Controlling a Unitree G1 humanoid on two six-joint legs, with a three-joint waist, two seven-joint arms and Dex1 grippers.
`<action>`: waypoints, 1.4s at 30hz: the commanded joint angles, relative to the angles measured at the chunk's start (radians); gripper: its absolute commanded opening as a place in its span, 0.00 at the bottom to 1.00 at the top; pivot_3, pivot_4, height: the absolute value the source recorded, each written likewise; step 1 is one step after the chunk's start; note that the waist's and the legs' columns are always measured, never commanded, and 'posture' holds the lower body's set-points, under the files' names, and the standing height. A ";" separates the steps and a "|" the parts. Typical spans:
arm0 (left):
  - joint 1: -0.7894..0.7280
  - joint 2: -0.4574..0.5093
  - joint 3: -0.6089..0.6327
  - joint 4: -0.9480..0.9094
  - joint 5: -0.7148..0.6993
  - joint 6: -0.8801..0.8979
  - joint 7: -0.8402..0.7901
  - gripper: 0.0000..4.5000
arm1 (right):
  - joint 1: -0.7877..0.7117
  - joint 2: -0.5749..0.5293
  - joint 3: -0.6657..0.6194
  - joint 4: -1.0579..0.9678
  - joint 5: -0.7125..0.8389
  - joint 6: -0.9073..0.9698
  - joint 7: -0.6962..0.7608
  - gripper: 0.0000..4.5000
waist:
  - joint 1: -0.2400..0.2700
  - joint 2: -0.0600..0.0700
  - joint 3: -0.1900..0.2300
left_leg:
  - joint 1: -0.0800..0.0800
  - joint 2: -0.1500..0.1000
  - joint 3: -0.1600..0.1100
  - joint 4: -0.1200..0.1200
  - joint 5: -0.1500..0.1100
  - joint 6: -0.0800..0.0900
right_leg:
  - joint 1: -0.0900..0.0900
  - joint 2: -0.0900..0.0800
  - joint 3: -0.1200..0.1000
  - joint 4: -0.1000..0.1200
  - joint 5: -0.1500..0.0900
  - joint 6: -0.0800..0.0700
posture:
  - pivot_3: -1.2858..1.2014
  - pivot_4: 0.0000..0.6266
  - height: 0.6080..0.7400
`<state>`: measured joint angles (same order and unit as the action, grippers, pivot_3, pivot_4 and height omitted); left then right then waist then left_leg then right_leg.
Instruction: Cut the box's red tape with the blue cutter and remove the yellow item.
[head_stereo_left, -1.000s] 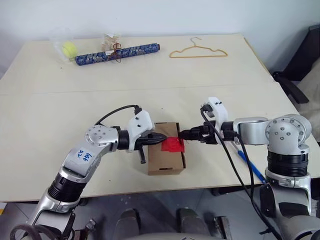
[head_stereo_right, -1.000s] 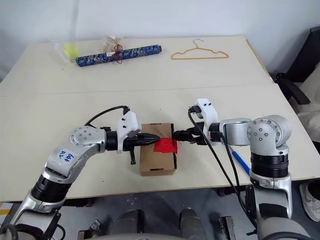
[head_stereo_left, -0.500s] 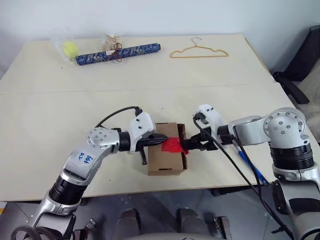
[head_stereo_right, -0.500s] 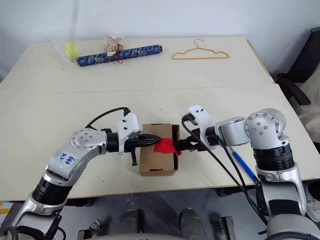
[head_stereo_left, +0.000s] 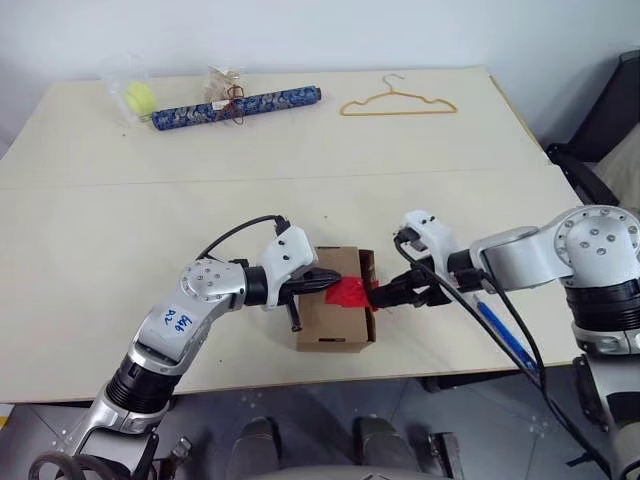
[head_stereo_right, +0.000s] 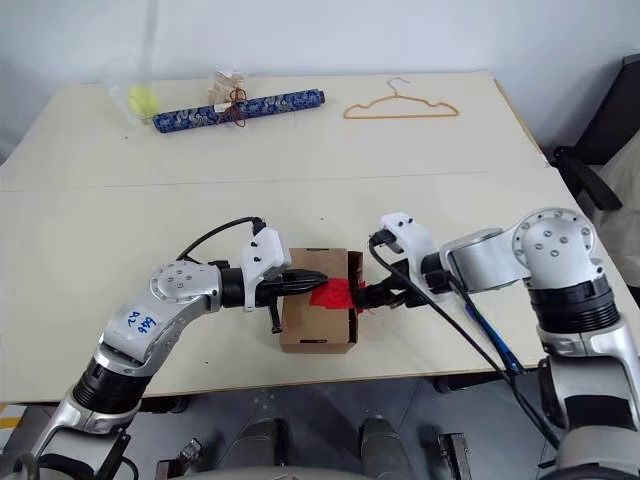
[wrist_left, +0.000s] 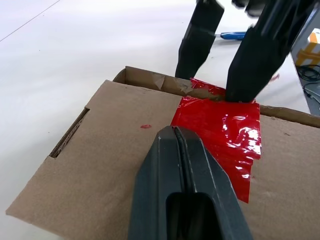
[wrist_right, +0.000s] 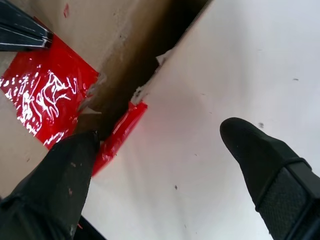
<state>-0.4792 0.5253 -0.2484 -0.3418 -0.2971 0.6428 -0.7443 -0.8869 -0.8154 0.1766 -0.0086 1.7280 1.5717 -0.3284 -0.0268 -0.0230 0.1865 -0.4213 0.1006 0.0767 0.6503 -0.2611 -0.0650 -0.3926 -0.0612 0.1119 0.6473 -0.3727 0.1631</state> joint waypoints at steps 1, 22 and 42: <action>0.031 0.008 -0.038 0.023 0.022 0.037 -0.003 0.00 | -0.016 -0.064 0.050 -0.016 0.151 -0.073 -0.058 0.99 | -0.001 0.000 0.000 | 0.000 0.000 0.000 0.000 0.000 0.000 | 0.000 0.000 0.000 -0.001 0.000 0.000 | 0.52 0.24 1.00; 0.026 0.017 -0.035 0.027 0.025 0.036 -0.008 0.00 | 0.059 -0.216 0.206 -0.173 0.244 -0.234 -0.039 0.99 | -0.001 0.000 0.000 | 0.000 0.000 0.000 0.000 -0.001 0.002 | 0.000 0.000 0.000 -0.001 0.000 0.000 | 0.52 0.24 1.00; 0.032 0.015 -0.051 0.022 0.029 0.032 -0.009 0.00 | -0.002 -0.107 0.301 -0.175 0.244 -0.264 -0.126 0.99 | -0.003 -0.003 -0.003 | 0.000 0.002 0.000 -0.001 -0.001 0.002 | 0.000 0.000 0.000 -0.001 0.000 -0.001 | 0.52 0.24 1.00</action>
<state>-0.4789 0.5308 -0.2524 -0.3433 -0.2927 0.6431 -0.7453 -0.8846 -0.9420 0.4600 -0.1545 1.9660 1.3176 -0.4563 -0.0297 -0.0258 0.1840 -0.4208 0.1022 0.0766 0.6490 -0.2619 -0.0634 -0.3925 -0.0609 0.1119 0.6461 -0.3731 0.1625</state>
